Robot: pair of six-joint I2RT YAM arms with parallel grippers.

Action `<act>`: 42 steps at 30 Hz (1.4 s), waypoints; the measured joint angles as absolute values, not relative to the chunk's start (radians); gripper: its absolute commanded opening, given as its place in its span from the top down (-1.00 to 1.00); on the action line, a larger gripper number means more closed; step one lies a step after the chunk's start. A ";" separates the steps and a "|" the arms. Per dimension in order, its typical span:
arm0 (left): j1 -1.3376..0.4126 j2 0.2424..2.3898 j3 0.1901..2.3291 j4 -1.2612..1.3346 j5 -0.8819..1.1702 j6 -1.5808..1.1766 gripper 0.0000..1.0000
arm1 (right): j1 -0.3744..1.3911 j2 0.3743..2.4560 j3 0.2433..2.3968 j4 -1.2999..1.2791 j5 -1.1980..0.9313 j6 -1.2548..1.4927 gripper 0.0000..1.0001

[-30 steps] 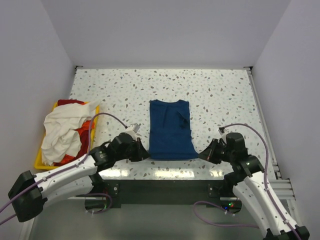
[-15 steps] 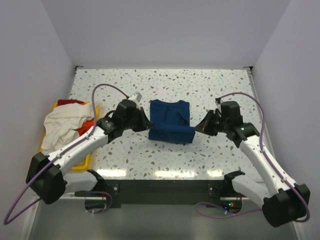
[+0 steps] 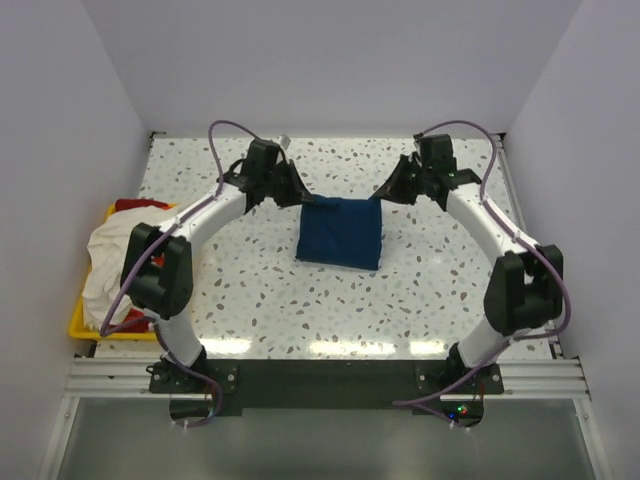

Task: Fold and stack the t-shirts
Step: Fold the tshirt

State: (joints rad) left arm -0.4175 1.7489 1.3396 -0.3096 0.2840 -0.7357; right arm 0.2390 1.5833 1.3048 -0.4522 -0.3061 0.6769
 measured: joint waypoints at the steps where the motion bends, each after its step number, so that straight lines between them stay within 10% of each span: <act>1: -0.408 1.787 1.379 -0.307 0.293 -0.736 1.00 | 0.228 1.631 1.342 -0.446 -0.308 0.676 1.00; 10: -0.324 2.144 1.671 -0.269 0.391 -0.731 1.00 | 0.142 2.010 1.580 -0.403 -0.363 0.676 1.00; 15: -0.284 2.308 1.767 -0.216 0.462 -0.741 0.25 | 0.119 2.159 1.648 -0.366 -0.397 0.698 1.00; 18: -0.269 2.351 1.803 -0.183 0.492 -0.735 -0.12 | 0.116 2.219 1.676 -0.361 -0.403 0.704 0.57; 24: -0.251 2.303 1.757 -0.105 0.501 -0.733 -0.22 | 0.106 2.239 1.700 -0.360 -0.395 0.696 0.16; 36: -0.294 1.935 1.440 -0.139 0.233 -0.721 0.99 | 0.178 1.989 1.612 -0.376 -0.255 0.624 0.10; 42: -0.403 1.894 1.316 -0.160 0.154 -0.721 1.00 | 0.286 1.987 1.594 -0.344 -0.260 0.601 0.12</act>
